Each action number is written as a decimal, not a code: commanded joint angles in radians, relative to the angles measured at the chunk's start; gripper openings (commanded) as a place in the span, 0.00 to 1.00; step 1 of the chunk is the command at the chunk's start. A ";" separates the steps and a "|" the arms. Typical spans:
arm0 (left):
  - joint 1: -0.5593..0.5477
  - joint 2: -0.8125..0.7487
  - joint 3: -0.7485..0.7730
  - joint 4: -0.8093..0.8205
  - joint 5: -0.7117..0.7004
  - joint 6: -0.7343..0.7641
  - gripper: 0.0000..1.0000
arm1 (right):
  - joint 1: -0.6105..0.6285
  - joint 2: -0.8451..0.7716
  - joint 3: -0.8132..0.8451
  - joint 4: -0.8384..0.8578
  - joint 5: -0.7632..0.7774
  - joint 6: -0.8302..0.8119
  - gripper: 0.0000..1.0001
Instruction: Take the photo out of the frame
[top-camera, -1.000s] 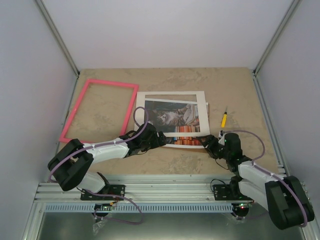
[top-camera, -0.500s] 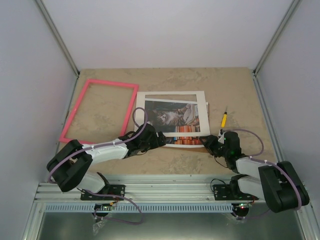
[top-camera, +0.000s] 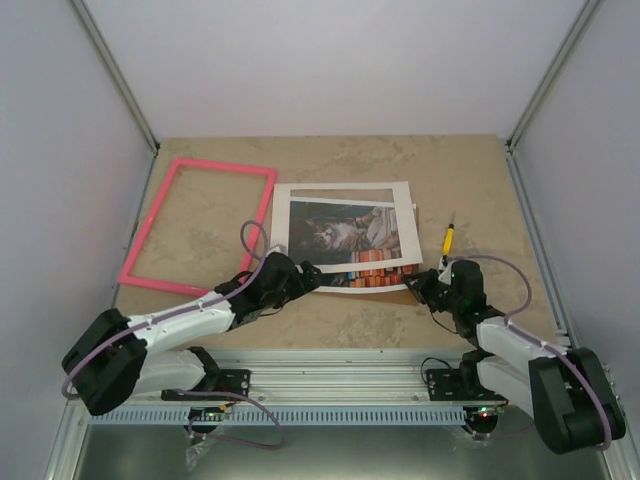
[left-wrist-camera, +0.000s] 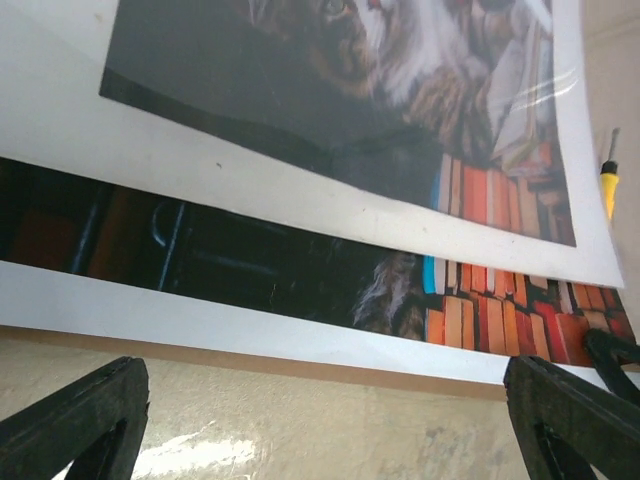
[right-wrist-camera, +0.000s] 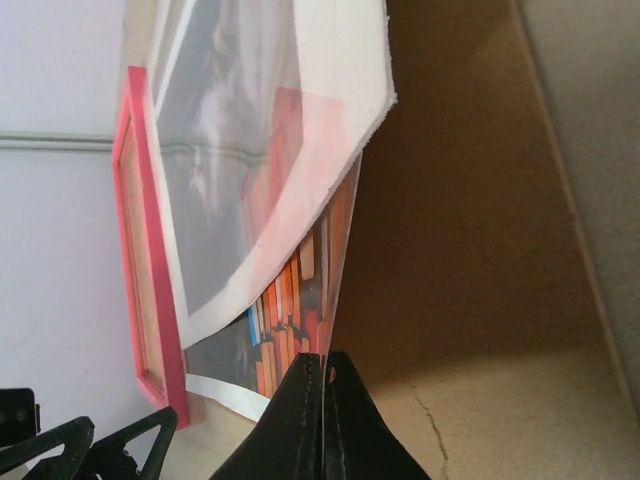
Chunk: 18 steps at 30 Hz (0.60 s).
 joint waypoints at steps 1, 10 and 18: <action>-0.003 -0.063 -0.016 -0.044 -0.061 -0.039 0.99 | -0.006 -0.063 0.029 -0.085 -0.007 0.012 0.01; -0.003 -0.176 -0.020 -0.122 -0.122 -0.054 0.99 | -0.006 -0.237 0.071 -0.261 -0.012 0.018 0.01; -0.003 -0.259 -0.025 -0.175 -0.151 -0.067 0.99 | -0.005 -0.367 0.138 -0.417 -0.012 0.015 0.00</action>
